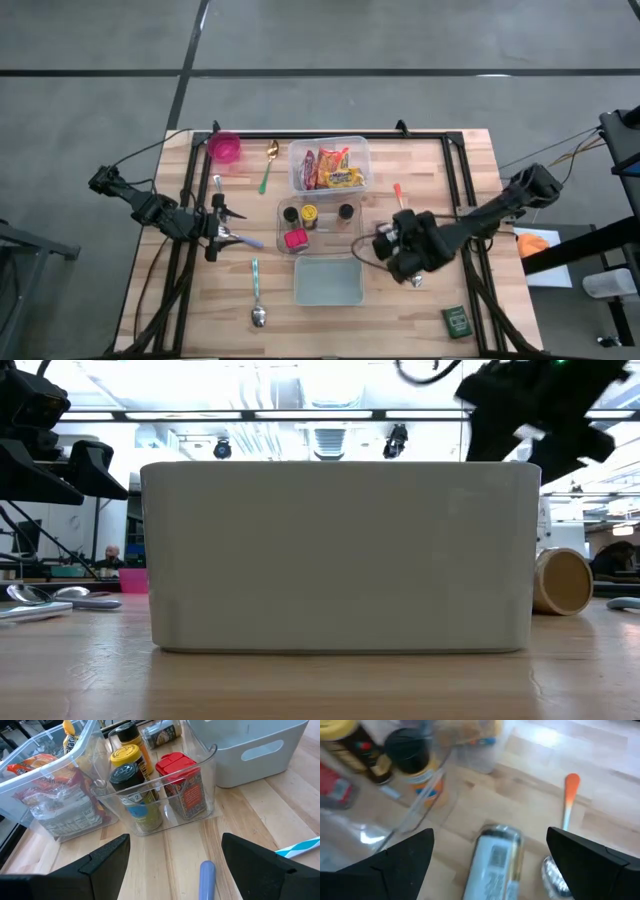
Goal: Pick & Place Food Item
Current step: Put the gold spice bottle into the transparent bin
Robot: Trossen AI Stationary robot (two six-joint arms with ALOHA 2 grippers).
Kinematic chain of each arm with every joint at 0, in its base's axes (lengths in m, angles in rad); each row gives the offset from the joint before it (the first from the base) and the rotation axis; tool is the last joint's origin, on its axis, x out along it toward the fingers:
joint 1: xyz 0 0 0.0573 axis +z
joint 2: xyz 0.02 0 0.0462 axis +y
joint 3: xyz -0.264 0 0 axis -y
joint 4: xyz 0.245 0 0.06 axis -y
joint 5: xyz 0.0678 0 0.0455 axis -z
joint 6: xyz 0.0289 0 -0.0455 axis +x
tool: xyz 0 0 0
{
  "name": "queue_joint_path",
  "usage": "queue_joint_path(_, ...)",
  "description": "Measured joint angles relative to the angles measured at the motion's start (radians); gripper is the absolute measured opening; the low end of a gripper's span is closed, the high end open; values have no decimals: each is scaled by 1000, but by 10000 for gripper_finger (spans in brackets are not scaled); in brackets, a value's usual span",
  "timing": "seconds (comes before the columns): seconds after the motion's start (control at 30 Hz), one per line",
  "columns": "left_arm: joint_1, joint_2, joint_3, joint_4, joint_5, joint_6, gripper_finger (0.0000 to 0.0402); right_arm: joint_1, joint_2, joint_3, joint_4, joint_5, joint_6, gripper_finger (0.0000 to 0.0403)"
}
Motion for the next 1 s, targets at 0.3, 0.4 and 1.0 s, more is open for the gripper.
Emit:
queue_joint_path(0.3,0,0,0,0,0,0,316,173,9,-1,0,35,158,384)
queue_joint_path(0.4,0,0,0,0,0,0,316,199,44,-3,-7,56,198,384)
queue_joint_path(1.0,-1,0,0,0,0,0,316,264,371,141,-147,73,395,384)
